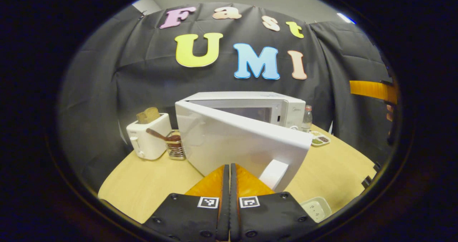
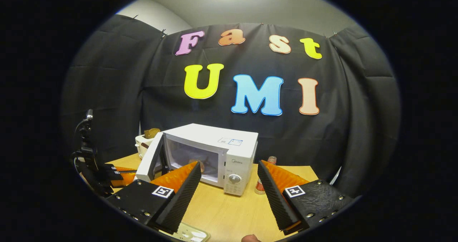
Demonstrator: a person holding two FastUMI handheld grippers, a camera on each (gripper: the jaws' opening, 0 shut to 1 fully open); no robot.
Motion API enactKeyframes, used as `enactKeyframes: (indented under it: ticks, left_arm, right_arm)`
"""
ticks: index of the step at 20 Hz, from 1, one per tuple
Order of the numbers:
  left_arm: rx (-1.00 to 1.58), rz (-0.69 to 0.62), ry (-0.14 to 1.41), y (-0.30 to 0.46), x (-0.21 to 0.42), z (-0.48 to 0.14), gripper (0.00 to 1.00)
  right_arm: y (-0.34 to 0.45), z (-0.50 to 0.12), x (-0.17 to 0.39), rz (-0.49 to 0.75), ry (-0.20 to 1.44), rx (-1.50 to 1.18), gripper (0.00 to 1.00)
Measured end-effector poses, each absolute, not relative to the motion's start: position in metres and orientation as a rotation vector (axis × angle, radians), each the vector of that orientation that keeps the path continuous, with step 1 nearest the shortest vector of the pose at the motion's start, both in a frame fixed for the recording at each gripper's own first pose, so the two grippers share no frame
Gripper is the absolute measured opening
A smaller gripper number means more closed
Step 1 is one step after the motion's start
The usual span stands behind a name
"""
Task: Open the microwave oven with the left hand, put the food in, and close the microwave oven.
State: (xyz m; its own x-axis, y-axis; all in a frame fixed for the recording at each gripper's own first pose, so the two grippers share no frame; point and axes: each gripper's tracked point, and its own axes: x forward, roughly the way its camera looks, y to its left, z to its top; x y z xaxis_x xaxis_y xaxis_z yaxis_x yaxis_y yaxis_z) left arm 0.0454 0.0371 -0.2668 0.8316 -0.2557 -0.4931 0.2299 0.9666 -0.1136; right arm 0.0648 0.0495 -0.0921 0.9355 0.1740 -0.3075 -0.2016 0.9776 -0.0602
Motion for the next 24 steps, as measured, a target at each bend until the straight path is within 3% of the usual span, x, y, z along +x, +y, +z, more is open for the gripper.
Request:
enactKeyframes:
  ticks: [12, 24]
  left_arm:
    - [-0.030, -0.360, 0.496, -0.041, 0.126, -0.263, 0.07]
    - [-0.072, -0.334, 0.507, -0.089, 0.199, -0.274, 0.07]
  right_arm:
    - [-0.022, -0.092, 0.056, 0.074, 0.311, -0.067, 0.97]
    - [-0.075, -0.097, 0.065, -0.005, 0.316, -0.055, 0.97]
